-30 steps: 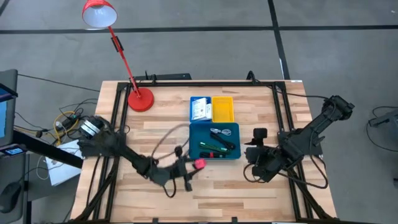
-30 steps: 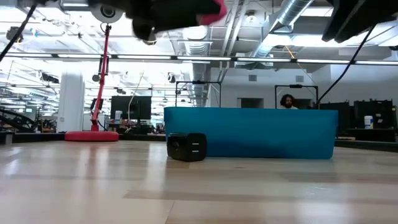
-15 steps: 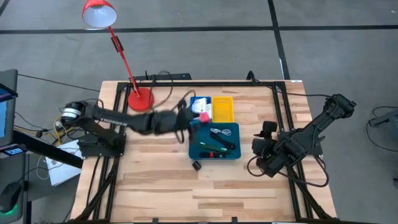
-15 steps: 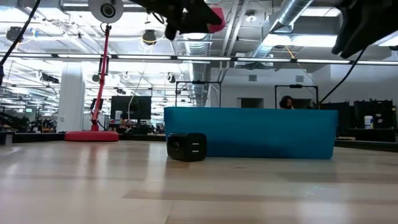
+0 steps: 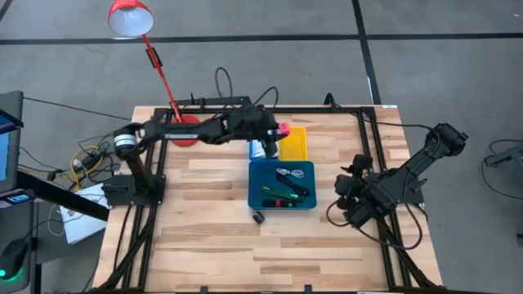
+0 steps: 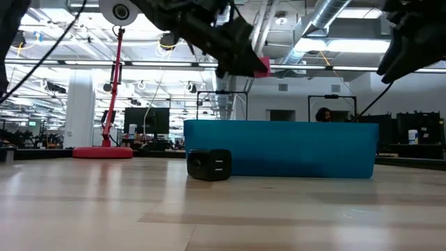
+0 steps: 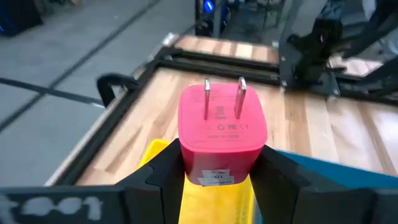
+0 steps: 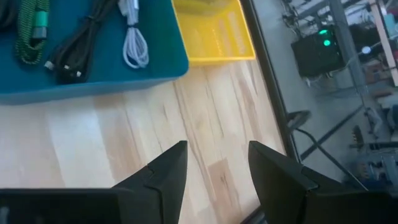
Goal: Pick and place items into bin
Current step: Put the pink charger adapter into the yellow basket
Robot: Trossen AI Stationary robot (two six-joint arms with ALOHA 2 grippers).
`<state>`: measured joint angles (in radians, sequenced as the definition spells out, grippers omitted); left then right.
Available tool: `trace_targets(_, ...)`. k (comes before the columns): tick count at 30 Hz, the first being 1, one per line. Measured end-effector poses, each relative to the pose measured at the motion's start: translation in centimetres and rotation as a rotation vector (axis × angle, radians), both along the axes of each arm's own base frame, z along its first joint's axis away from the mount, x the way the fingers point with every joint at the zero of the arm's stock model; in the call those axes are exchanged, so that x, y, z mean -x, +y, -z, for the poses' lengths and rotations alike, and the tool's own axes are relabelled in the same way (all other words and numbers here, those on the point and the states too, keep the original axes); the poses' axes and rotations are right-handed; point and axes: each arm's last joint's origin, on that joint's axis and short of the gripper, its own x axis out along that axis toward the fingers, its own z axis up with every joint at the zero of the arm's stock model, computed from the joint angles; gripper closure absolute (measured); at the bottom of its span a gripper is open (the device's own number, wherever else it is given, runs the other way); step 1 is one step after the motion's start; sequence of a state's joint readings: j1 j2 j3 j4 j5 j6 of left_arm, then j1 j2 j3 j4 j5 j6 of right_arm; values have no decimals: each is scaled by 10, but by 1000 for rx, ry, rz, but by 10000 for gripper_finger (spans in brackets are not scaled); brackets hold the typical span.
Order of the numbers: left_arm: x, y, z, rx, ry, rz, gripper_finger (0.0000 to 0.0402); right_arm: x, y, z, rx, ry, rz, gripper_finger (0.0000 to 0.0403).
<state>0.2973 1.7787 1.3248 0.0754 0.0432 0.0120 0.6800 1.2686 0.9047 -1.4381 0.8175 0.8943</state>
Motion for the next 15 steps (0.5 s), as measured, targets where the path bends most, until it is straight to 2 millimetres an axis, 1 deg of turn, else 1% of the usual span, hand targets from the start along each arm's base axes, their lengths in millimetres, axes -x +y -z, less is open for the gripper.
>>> trace_targets(6,-23,19,15,58,74,67,262,0,-1,-1,23,-6,-6,239)
trace_targets(15,-44,39,25,101,211,68,262,1,-7,-6,121,34,-28,238)
